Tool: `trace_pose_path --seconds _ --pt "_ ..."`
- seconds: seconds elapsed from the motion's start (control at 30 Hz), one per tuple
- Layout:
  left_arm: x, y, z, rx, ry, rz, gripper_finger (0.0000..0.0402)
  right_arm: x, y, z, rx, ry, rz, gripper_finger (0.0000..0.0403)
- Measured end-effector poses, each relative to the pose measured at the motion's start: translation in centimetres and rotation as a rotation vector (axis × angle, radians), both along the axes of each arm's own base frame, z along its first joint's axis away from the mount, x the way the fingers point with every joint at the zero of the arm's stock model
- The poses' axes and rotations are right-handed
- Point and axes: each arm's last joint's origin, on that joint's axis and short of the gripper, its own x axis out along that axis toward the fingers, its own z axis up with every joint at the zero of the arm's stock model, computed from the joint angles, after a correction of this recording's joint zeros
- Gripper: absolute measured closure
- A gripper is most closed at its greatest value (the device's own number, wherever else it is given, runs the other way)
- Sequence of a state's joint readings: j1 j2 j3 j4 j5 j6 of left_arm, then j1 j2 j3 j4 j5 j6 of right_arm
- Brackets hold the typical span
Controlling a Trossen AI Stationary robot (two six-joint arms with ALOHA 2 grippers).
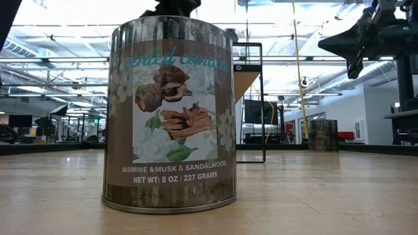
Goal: Pick & Place candle stick holders
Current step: Put the left orange container candle on the shelf
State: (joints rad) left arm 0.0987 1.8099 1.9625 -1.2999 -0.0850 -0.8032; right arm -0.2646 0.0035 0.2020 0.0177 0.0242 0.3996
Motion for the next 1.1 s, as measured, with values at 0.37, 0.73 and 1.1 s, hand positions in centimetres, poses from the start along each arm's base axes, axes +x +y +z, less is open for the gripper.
trace_pose_path --seconds 0.37,0.73,1.1 --pt "0.02 0.47 -0.21 -0.002 0.014 -0.007 0.0401 0.0 0.0 0.0 0.0 0.0 0.0 0.0403" --pt "0.03 0.45 -0.2 0.003 0.013 -0.012 0.0401 0.0 0.0 0.0 0.0 0.0 0.0 0.0403" --pt "0.26 0.49 -0.53 0.012 0.026 -0.03 0.0395 0.0 0.0 0.0 0.0 0.0 0.0 0.0403"
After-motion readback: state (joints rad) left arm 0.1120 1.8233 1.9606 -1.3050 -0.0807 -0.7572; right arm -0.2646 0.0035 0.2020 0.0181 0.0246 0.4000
